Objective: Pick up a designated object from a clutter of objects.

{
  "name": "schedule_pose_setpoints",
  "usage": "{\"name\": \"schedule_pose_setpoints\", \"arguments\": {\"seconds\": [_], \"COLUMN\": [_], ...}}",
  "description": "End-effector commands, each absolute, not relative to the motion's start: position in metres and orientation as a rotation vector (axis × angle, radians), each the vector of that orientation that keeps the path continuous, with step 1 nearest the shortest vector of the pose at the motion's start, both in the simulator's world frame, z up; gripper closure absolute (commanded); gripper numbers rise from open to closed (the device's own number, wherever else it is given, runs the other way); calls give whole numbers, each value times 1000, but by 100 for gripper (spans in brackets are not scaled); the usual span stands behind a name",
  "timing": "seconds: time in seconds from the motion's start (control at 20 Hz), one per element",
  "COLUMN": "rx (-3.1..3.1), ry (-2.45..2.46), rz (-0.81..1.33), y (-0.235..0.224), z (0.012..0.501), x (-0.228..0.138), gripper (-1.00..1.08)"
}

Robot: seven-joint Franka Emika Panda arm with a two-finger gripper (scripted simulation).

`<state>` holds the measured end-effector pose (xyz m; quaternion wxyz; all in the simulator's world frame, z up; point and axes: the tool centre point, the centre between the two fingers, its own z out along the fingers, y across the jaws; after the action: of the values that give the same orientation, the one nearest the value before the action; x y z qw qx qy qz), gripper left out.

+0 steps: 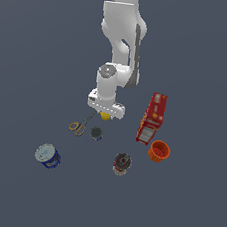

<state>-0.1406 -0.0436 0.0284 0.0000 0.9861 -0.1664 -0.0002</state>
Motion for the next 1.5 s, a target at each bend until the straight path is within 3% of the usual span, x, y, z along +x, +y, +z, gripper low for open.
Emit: {"name": "schedule_pose_setpoints", "arguments": {"seconds": [0.0, 0.7, 1.45], "rx": [3098, 3098, 3095], "ry": [-523, -523, -524], "rz": [0, 0, 0], "y": [-44, -36, 0], "z": [28, 48, 144], "x": [-140, -131, -85], "gripper": [108, 108, 108]}}
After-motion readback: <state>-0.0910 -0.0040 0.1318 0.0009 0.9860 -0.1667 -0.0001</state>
